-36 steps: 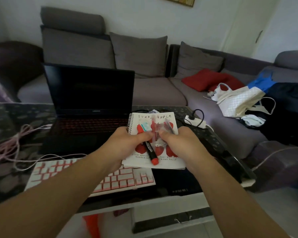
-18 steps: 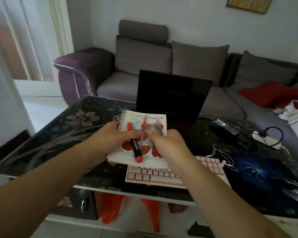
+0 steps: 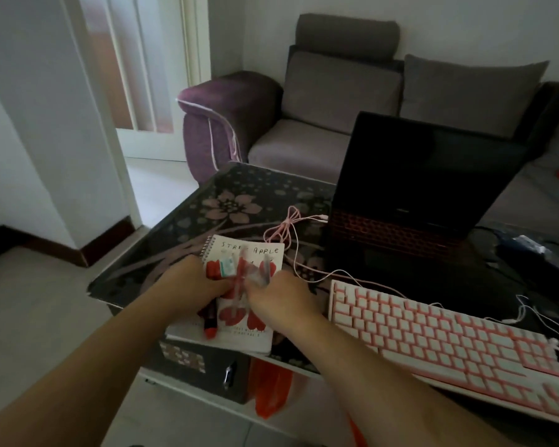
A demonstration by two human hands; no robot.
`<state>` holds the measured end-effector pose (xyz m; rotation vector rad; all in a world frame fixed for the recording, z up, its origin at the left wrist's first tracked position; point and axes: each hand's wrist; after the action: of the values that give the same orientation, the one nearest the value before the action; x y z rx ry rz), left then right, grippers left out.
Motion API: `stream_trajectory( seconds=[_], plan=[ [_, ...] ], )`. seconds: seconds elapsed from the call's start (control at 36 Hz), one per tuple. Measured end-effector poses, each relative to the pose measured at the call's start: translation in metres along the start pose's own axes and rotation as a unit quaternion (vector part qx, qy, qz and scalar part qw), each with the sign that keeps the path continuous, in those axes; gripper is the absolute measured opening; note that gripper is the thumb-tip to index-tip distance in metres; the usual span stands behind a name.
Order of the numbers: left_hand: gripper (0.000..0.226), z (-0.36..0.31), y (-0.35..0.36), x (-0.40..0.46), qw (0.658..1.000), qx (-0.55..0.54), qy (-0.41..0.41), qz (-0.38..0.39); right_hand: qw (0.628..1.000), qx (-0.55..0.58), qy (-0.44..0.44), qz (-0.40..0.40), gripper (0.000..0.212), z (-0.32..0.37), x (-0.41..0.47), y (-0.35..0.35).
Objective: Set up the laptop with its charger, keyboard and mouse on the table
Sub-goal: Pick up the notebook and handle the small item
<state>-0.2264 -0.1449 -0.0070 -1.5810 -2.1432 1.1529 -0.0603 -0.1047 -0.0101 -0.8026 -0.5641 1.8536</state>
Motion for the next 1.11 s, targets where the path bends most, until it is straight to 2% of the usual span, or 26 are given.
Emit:
stream_trajectory(
  seconds=[0.17, 0.28, 0.44, 0.5, 0.56, 0.64, 0.75, 0.83, 0.94, 1.11],
  plan=[
    [0.034, 0.007, 0.007, 0.022, 0.992, 0.106, -0.015, -0.067, 0.991, -0.132, -0.005, 0.019, 0.043, 0.005, 0.014, 0.004],
    [0.044, 0.008, 0.01, 0.025, 0.982, 0.166, -0.014, -0.085, 0.98, -0.2, -0.017, 0.0, 0.052, 0.0, 0.02, 0.007],
    [0.064, 0.011, 0.015, 0.026, 0.974, 0.203, 0.001, -0.103, 0.968, -0.25, -0.03, -0.018, 0.064, -0.004, 0.023, 0.009],
    [0.068, 0.01, 0.015, 0.025, 0.968, 0.23, 0.002, -0.103, 0.974, -0.225, -0.033, -0.024, 0.066, -0.006, 0.021, 0.007],
    [0.065, 0.01, 0.013, 0.023, 0.972, 0.213, 0.001, -0.097, 0.98, -0.193, -0.035, -0.028, 0.063, -0.008, 0.018, 0.005],
    [0.053, 0.011, 0.009, 0.02, 0.985, 0.142, 0.011, -0.1, 0.987, -0.159, -0.036, -0.014, 0.044, -0.008, 0.016, 0.001],
    [0.045, 0.007, 0.007, 0.012, 0.985, 0.12, -0.002, -0.12, 0.993, -0.115, -0.028, 0.005, 0.026, -0.008, 0.019, -0.001],
    [0.049, -0.004, 0.008, 0.004, 0.984, 0.117, 0.0, -0.134, 0.997, -0.073, -0.023, -0.001, 0.03, -0.013, 0.017, -0.005],
    [0.042, -0.019, 0.007, -0.007, 0.981, 0.108, 0.033, -0.159, 0.994, -0.097, -0.035, -0.031, 0.028, -0.018, 0.018, -0.012],
    [0.023, -0.034, 0.014, -0.018, 0.982, 0.05, 0.071, -0.167, 0.998, 0.042, -0.028, -0.029, 0.025, -0.018, 0.012, -0.028]
  ],
)
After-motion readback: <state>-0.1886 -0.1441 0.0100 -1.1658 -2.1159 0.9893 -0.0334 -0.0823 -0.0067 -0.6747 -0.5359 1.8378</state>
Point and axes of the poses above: each hand's wrist, its own x-axis towards the middle knuckle, its own y-axis out of the palm, z = x × y
